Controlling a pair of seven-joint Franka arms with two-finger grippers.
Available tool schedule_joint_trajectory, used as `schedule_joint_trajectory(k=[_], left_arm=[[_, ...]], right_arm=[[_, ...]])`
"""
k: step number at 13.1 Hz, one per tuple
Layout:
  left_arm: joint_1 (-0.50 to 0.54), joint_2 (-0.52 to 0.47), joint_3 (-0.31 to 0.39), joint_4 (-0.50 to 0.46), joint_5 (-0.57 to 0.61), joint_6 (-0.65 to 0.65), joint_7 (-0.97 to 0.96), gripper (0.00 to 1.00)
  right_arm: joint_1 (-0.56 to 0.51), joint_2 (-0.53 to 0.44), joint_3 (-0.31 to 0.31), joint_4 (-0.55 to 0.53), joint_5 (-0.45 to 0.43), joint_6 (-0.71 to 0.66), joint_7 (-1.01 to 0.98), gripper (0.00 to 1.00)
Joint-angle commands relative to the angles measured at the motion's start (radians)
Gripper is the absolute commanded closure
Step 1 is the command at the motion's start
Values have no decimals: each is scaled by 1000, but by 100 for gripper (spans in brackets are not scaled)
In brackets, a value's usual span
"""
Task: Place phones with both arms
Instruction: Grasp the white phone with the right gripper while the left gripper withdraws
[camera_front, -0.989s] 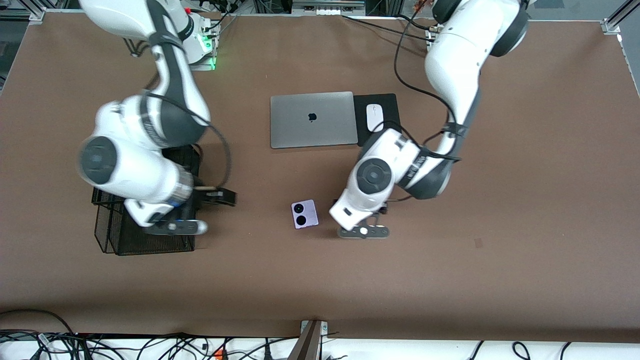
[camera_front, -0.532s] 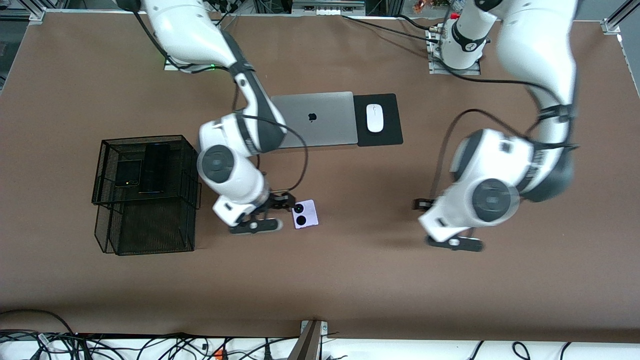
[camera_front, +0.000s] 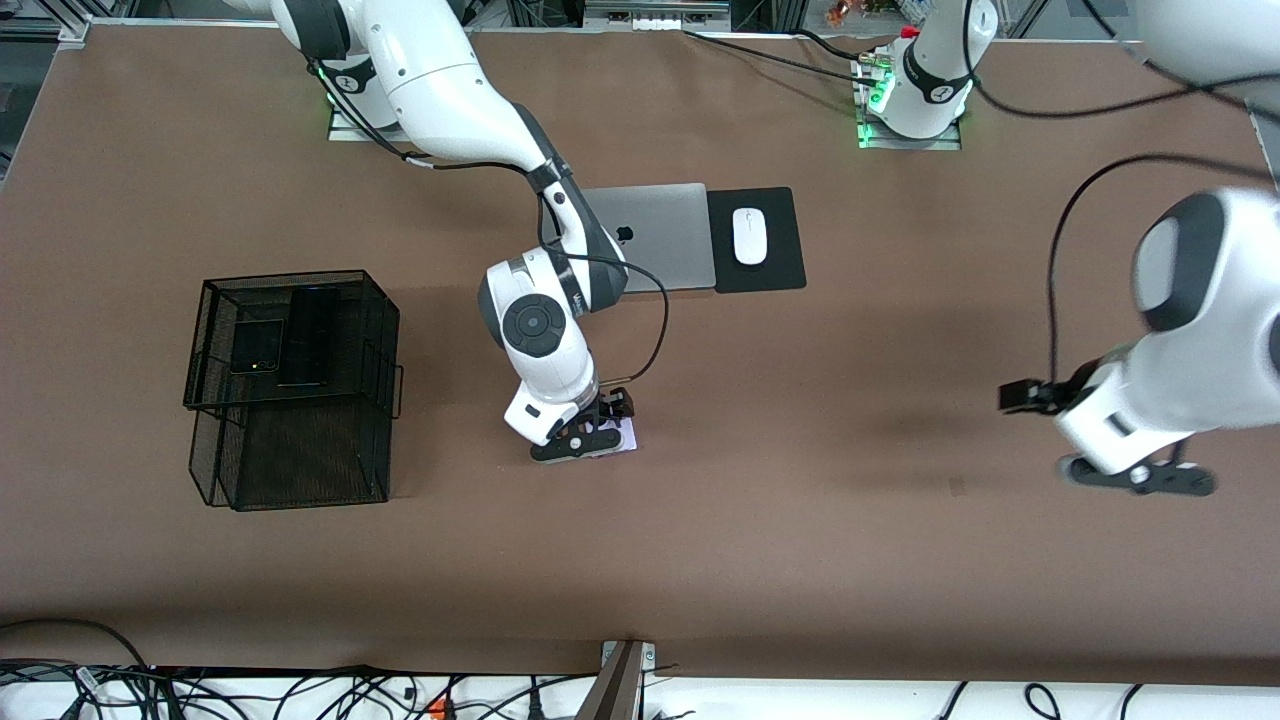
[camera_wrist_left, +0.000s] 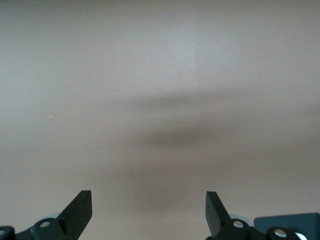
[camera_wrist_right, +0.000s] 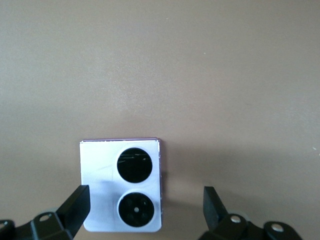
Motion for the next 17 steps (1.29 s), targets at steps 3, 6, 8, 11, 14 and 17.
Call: schedule_joint_trajectory(k=[3, 6, 8, 11, 14, 17], left_arm=[[70, -243, -19, -175, -66, -3, 63, 0], [81, -390, -19, -277, -112, -1, 56, 0], [79, -438, -20, -311, -120, -3, 48, 0], [79, -502, -26, -376, -121, 19, 60, 0], [79, -542, -28, -457, -137, 39, 108, 0], [79, -567, -28, -537, -138, 84, 122, 0]], right_arm=[[3, 20, 19, 31, -8, 28, 52, 0], [3, 26, 26, 31, -8, 35, 89, 0], [3, 31, 26, 31, -13, 36, 90, 0], [3, 48, 29, 31, -10, 71, 96, 0], [3, 48, 39, 31, -7, 74, 98, 0], [3, 54, 41, 30, -7, 91, 100, 0]])
